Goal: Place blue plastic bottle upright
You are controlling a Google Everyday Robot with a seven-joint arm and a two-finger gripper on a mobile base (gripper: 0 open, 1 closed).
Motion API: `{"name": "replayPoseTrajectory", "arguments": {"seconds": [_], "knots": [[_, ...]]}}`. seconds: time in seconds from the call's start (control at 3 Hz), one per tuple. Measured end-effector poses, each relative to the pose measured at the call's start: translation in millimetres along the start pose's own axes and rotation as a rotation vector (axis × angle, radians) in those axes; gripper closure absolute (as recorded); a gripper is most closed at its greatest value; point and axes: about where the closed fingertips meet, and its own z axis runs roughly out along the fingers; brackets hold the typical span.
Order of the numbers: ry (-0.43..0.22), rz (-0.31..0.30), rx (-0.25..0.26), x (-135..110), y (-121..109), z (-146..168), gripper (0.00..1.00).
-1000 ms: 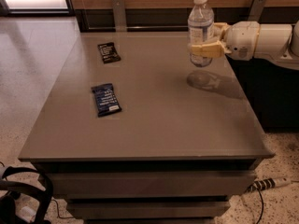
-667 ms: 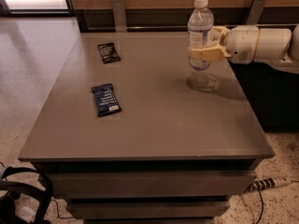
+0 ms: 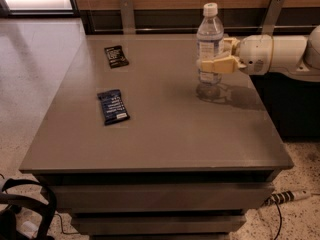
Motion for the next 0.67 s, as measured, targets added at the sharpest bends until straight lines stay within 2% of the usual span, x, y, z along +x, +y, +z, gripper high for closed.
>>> {"name": "replayPoseTrajectory", "arguments": {"seconds": [0.33,0.67], "knots": [[-0.046,0.039,-0.005,7,9,6,1.00],[-0.124,0.072,0.018,16,22,12,1.00]]}}
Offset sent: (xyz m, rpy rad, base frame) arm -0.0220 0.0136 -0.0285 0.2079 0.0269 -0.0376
